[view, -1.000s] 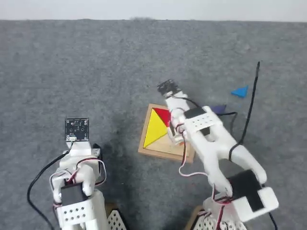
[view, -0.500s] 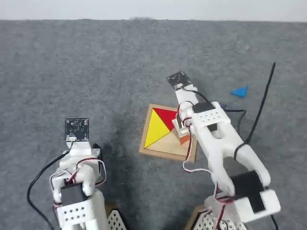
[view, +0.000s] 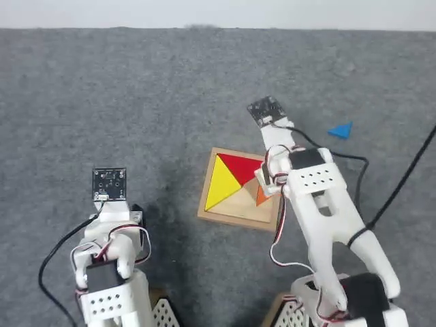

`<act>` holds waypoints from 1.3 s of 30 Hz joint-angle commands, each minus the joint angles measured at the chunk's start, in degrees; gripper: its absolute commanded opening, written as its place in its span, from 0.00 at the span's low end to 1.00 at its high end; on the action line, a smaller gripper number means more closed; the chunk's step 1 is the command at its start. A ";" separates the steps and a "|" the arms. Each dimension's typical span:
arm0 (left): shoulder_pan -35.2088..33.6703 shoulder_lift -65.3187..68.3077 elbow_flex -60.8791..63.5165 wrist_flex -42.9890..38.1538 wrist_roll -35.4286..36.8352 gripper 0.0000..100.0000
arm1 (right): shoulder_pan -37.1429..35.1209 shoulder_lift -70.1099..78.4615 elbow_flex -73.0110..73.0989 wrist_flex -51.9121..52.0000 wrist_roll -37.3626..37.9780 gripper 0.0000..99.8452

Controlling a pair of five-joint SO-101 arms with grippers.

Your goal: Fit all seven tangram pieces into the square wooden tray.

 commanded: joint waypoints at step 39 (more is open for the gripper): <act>-0.18 0.09 -0.48 0.35 -0.62 0.12 | 10.68 -1.01 -7.74 0.13 4.57 0.11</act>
